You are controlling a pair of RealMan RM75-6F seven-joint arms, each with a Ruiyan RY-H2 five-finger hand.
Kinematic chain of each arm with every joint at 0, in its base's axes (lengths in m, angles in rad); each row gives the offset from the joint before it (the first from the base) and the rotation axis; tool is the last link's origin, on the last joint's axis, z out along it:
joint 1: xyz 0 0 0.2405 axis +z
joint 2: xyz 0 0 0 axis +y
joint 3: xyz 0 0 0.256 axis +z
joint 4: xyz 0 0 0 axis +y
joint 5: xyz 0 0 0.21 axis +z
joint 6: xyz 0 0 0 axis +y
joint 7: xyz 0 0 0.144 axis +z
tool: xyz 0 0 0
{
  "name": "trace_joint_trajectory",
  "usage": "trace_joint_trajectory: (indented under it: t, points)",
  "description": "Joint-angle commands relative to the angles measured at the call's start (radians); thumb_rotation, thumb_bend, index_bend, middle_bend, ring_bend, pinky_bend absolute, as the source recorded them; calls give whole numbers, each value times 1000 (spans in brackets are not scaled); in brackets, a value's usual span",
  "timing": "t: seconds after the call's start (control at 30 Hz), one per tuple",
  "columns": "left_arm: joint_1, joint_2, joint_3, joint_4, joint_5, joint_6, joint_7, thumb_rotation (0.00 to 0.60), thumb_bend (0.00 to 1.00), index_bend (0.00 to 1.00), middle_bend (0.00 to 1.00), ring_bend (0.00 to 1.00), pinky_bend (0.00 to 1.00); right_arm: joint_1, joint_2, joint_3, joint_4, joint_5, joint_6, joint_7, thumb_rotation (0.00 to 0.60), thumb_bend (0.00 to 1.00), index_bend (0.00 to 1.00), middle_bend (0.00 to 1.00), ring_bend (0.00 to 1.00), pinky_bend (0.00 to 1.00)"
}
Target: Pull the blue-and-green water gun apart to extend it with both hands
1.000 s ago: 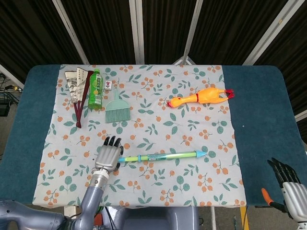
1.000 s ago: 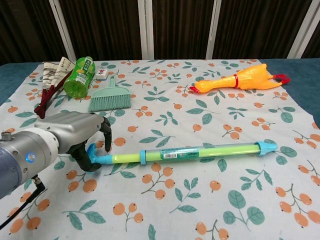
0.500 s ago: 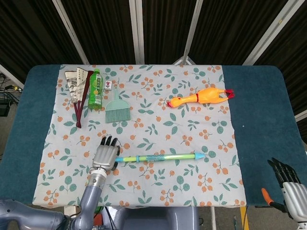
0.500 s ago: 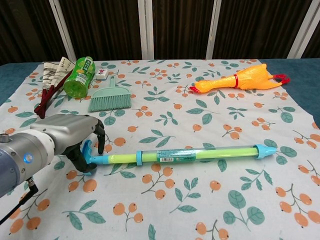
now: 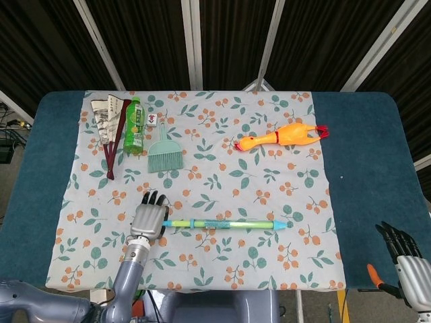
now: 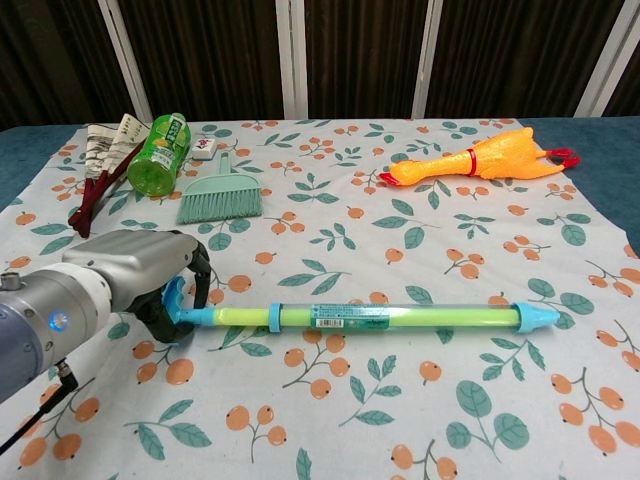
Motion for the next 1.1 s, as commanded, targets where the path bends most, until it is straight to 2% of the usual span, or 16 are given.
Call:
trace_joint_trajectory:
  t: [0.03, 0.2, 0.33, 0.57, 0.83, 1.1]
  points:
    - [4, 10, 0, -6, 3, 4, -5, 600, 614, 592, 128, 0, 49, 0, 0, 0, 1, 0, 0, 0, 600, 422, 0, 0, 0, 0]
    - [14, 53, -6, -30, 8, 4, -26, 600, 616, 598, 128, 0, 49, 4, 1, 0, -8, 4, -9, 2, 600, 422, 0, 0, 0, 0]
    - [23, 91, -11, -54, 7, 0, -46, 600, 615, 601, 128, 0, 49, 36, 11, 10, -63, 25, -62, 1, 600, 422, 0, 0, 0, 0]
    - [30, 119, -28, -105, -31, 8, -60, 600, 614, 603, 130, 0, 49, 134, 2, 77, -178, 93, -174, -96, 600, 422, 0, 0, 0, 0]
    - [20, 106, -23, -118, -27, 25, -52, 600, 613, 606, 133, 0, 49, 280, -54, 150, -340, 304, -368, -278, 600, 422, 0, 0, 0, 0]
    - [7, 65, -31, -105, -27, 44, -47, 600, 613, 609, 138, 0, 49, 390, -179, 183, -375, 525, -425, -500, 600, 422, 0, 0, 0, 0]
